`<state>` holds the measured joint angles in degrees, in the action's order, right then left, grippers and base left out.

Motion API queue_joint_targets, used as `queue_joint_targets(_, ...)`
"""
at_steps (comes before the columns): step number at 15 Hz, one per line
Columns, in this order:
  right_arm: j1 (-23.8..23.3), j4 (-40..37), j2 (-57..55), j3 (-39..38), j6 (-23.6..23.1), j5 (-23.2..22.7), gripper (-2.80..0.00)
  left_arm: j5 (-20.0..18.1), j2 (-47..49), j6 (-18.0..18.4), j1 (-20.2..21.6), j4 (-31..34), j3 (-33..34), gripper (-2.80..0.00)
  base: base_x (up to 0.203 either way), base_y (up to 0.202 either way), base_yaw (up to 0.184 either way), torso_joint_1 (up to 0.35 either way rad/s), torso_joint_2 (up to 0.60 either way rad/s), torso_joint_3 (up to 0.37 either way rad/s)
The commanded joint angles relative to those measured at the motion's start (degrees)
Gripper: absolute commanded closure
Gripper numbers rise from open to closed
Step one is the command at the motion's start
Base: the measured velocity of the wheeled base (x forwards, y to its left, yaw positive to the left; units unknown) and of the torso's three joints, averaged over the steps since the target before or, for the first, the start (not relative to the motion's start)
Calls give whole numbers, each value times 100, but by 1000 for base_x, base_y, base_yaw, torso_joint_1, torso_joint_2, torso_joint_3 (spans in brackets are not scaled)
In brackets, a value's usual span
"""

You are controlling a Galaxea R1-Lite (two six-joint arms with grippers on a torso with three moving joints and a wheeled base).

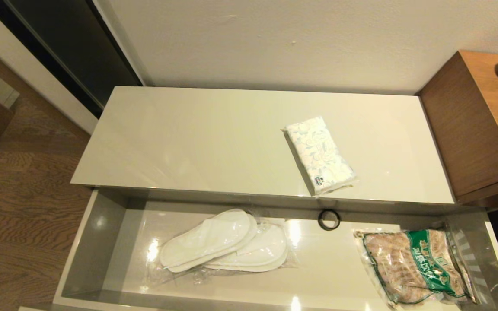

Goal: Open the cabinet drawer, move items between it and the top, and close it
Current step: Take out the disposable slippers from the drawer

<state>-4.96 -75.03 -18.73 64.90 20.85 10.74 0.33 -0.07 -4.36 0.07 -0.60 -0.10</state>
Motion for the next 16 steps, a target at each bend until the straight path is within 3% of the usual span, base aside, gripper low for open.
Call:
queue_joint_targets(1, -92, 1268, 278, -259, -26, 61, 0, 2, 7, -4, 1, -2, 1, 0, 0, 0, 0, 0, 0, 0)
queue_joint_targets(2, -104, 1691, 279, -250, -53, 52, 0, 2, 7, -12, 1, -2, 1, 0, 0, 0, 0, 0, 0, 0)
queue_joint_targets(4, -95, 1686, 297, 90, -109, -34, 0, 2, 7, -12, 1, -2, 1, 0, 0, 0, 0, 0, 0, 0)
queue_joint_targets(7, 526, 1652, 733, 157, -439, -184, 0, 2, 7, -4, 1, -2, 1, 0, 0, 0, 0, 0, 0, 0)
queue_joint_targets(9, 517, 1660, 1260, -84, -668, -375, 0, 2, 7, -8, 1, -2, 1, 0, 0, 0, 0, 0, 0, 0)
queue_joint_targets(11, 509, 1766, 1821, -813, -1367, -584, 0, 2, 7, -12, 1, -2, 1, 0, 0, 0, 0, 0, 0, 0)
queue_joint_targets(13, 507, 2155, 1846, -1455, -1611, -844, 0, 2, 7, -9, 1, -2, 1, 0, 0, 0, 0, 0, 0, 0)
queue_joint_targets(16, 506, 3956, 1846, -3100, -1958, -1087, 0, 2, 7, -12, 1, -2, 1, 0, 0, 0, 0, 0, 0, 0)
